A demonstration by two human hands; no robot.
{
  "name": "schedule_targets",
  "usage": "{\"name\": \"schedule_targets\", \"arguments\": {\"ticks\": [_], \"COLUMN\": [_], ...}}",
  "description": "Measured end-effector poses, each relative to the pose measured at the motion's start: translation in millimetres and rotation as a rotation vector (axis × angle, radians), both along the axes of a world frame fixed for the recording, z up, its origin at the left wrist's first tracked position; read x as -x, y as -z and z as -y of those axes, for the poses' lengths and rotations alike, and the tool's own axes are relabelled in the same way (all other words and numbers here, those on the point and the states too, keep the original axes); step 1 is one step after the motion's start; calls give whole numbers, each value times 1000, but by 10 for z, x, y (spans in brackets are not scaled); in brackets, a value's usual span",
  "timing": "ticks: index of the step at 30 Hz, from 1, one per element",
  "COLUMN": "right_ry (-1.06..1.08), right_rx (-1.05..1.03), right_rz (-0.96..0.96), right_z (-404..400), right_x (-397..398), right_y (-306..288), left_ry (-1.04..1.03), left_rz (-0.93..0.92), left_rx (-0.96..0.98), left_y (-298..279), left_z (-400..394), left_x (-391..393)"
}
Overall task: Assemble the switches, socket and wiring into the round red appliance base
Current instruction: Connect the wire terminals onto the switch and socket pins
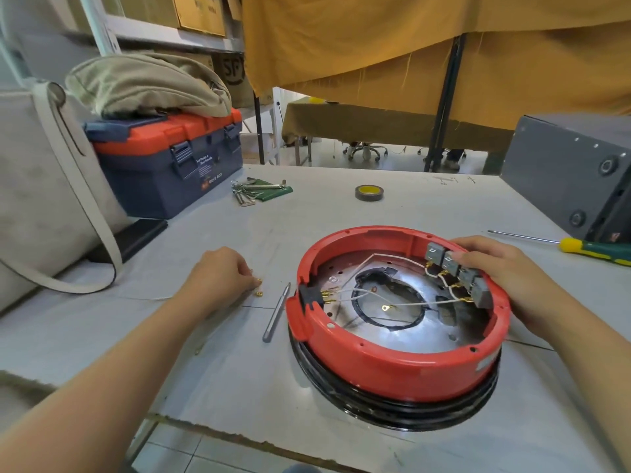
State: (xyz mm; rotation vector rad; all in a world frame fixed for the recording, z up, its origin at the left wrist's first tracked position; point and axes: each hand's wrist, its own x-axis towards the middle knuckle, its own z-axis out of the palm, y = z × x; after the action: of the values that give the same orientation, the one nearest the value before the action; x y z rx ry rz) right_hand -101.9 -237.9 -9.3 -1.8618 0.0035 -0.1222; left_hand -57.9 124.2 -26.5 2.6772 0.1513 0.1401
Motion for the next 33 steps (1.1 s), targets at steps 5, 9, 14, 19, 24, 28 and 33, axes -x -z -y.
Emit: {"name": "schedule_targets", "arguments": {"ticks": [5,9,14,19,24,28,33], "right_ry": [3,-7,-8,-11,-22,-25,-30], "right_rx": [5,14,17,33,29,38,37], "right_rz": [-5,-4,-6,-10,-13,-10,-12], "right_z": [21,31,41,41,43,45,40], "right_x": [-20,-25,-26,-29,-32,-24,-14], "right_y": [14,15,24,21,24,18,8], "left_ry": [35,53,98,141,181,322,446], "left_rz": [27,40,80,126,178,235,181], "left_rx": [110,355,561,742,846,914,939], "left_y": [-20,-132,-215,-198,-252,-421,-622], "left_z": [-39,-92,-120,-59,-8,79,253], "left_x": [12,30,61,71,129,218,325]}}
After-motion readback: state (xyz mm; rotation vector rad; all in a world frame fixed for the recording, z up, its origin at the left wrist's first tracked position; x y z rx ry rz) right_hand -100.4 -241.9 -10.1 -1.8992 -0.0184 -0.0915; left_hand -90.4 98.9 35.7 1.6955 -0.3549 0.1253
